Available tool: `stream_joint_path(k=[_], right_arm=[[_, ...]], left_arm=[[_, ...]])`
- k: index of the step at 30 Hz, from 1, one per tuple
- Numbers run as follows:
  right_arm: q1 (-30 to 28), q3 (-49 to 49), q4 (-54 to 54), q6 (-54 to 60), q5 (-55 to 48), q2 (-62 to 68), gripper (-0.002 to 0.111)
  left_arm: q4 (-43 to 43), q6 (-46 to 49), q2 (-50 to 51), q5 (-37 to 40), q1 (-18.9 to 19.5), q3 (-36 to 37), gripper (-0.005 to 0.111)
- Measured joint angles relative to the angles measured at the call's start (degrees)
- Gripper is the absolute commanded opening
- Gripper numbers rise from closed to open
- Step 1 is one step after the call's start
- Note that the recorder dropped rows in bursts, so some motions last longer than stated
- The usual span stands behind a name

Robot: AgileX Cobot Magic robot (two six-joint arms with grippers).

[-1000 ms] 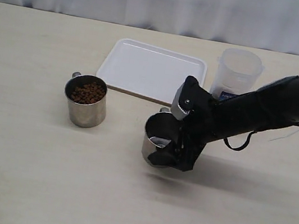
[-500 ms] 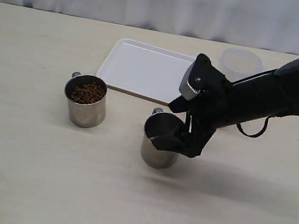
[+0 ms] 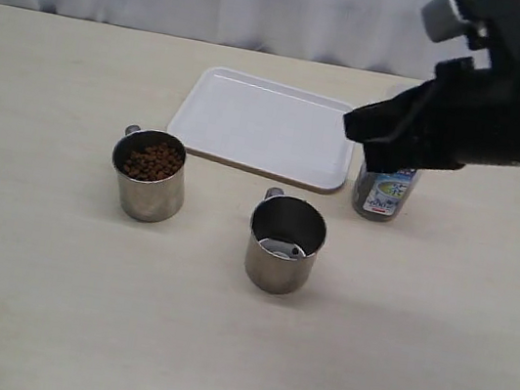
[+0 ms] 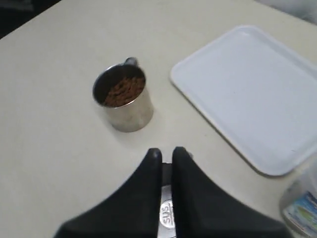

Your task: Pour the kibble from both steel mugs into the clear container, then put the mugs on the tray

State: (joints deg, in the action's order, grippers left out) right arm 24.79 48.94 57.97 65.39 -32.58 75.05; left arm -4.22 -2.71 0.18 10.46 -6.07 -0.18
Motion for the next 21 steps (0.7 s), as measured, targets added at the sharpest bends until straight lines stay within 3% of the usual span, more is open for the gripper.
stream_joint_path(k=[8, 13, 21], right_arm=[[0.0, -23.2, 1.0, -6.8, 25.2, -23.9, 0.005], [0.0, -34.2, 1.4, -9.7, 30.0, -38.5, 0.005], [0.0, -43.1, 1.7, -11.8, 32.9, -55.1, 0.005]], left_arm=[[0.0, 0.0, 0.0, 0.0, 0.0, 0.0, 0.000], [0.0, 0.0, 0.0, 0.0, 0.0, 0.0, 0.000], [0.0, 0.0, 0.0, 0.0, 0.0, 0.0, 0.000]])
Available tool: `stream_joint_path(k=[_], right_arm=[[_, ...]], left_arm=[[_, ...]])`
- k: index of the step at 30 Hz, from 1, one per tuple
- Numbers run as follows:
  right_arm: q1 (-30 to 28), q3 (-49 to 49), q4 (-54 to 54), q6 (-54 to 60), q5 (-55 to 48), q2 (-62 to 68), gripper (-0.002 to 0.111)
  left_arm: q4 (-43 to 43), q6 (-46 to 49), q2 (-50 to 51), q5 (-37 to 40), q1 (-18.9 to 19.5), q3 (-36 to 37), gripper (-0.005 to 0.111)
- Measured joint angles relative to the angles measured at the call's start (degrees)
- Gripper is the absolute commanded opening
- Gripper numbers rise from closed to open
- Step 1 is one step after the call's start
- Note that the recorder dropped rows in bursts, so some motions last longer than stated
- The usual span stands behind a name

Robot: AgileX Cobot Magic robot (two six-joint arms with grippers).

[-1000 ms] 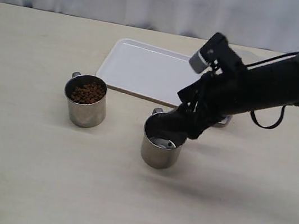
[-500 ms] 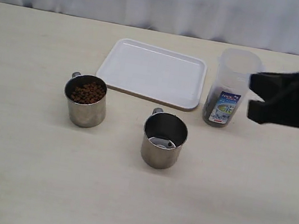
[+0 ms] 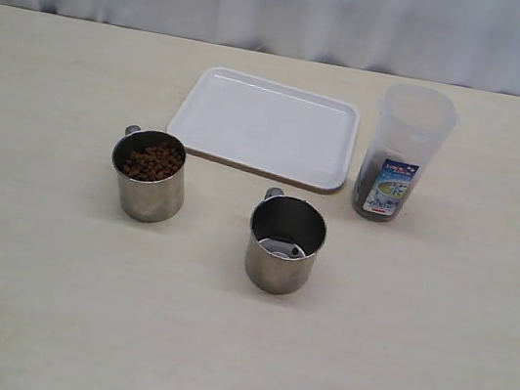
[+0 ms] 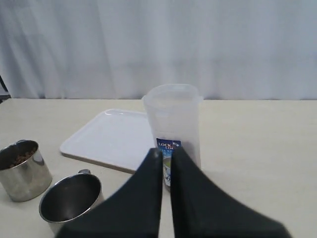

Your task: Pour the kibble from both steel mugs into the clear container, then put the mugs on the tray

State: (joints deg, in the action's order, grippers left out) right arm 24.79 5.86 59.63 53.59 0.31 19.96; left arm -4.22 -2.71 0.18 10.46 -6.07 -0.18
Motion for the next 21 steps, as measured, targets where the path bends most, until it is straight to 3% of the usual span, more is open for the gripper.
stream_joint_path(k=[9, 21], right_arm=[[0.0, -2.3, 0.0, -0.2, -2.6, -9.6, 0.005], [0.0, -2.5, 0.0, -0.3, -3.3, -10.5, 0.005]], left_arm=[[0.0, 0.0, 0.0, 0.1, 0.0, 0.0, 0.000], [0.0, 0.0, 0.0, 0.1, 0.0, 0.0, 0.000]])
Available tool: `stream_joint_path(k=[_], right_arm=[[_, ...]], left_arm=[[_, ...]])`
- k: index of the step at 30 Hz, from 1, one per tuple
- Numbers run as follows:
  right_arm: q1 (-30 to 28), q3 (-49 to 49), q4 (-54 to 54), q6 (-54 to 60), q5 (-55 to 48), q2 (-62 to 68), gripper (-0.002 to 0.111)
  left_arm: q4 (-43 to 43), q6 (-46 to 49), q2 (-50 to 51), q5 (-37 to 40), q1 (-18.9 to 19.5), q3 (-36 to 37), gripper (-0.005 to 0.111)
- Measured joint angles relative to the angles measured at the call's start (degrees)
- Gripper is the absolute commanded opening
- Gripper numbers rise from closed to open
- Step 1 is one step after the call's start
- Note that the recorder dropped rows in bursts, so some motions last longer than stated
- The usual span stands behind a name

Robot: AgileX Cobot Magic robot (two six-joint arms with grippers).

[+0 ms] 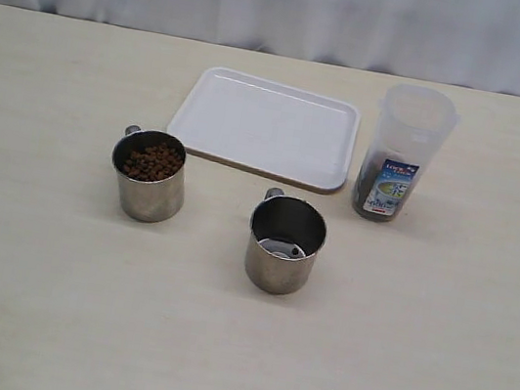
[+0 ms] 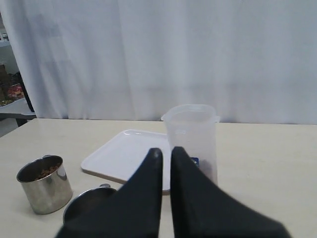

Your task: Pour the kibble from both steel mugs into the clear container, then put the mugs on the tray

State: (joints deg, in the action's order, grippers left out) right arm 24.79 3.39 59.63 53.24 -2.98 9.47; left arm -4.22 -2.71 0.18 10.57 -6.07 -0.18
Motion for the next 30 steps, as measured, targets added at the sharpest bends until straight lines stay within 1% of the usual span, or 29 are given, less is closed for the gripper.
stream_joint_path(k=[16, 24, 27, 30], right_arm=[[-0.3, 0.0, 0.0, -0.1, -0.2, -0.6, 0.005], [-11.4, -2.0, 0.0, 0.2, -1.0, -8.4, 0.005], [-12.8, -2.2, 0.0, 0.3, -0.2, -9.1, 0.005], [-13.0, -2.8, -0.2, 0.3, 0.4, -9.3, 0.005]], left_arm=[[0.0, 0.0, 0.0, 0.0, 0.0, 0.0, 0.000], [0.0, 0.0, 0.0, 0.0, 0.0, 0.0, 0.000], [0.0, 0.0, 0.0, 0.0, 0.0, 0.0, 0.000], [0.0, 0.0, 0.0, 0.0, 0.0, 0.0, 0.000]])
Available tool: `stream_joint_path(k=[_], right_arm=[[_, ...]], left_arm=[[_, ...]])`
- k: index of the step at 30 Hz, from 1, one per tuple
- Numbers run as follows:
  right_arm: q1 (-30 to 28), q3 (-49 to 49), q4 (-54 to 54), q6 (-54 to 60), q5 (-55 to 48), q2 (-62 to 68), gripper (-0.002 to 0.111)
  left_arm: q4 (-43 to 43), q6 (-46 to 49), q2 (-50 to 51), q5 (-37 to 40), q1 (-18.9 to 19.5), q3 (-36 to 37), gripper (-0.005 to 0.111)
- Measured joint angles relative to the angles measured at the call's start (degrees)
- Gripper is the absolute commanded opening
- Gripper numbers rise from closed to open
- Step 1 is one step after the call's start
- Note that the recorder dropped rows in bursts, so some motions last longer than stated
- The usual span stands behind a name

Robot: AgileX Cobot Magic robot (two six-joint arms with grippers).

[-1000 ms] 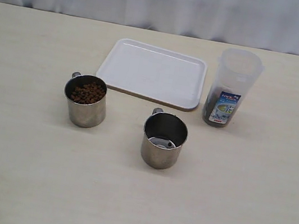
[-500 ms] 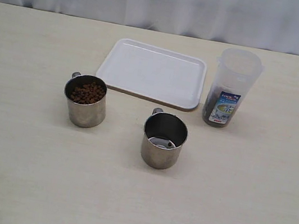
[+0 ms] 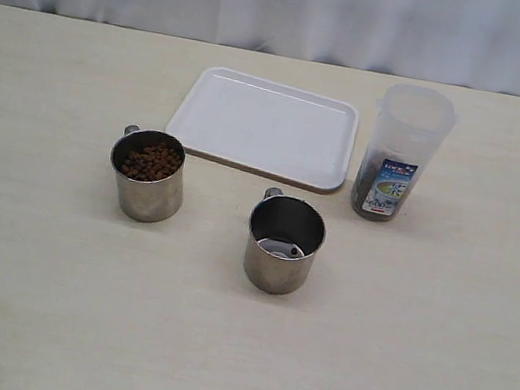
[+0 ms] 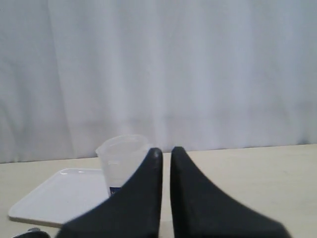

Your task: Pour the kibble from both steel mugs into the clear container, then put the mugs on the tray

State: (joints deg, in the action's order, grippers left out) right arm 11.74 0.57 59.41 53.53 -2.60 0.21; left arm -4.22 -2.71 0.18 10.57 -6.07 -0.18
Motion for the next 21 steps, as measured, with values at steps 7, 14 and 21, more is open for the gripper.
stream_joint_path(k=[7, 14, 21], right_arm=[[-5.0, -0.3, -53.9, -50.1, -1.7, 0.0, 0.005], [-12.6, -0.3, -59.7, -55.3, -14.1, 0.0, 0.005], [-12.6, -0.3, -59.9, -55.4, -10.8, 0.0, 0.005]], left_arm=[[0.0, 0.0, 0.0, 0.0, 0.0, 0.0, 0.000], [0.0, 0.0, 0.0, 0.0, 0.0, 0.0, 0.000], [0.0, 0.0, 0.0, 0.0, 0.0, 0.0, 0.000]])
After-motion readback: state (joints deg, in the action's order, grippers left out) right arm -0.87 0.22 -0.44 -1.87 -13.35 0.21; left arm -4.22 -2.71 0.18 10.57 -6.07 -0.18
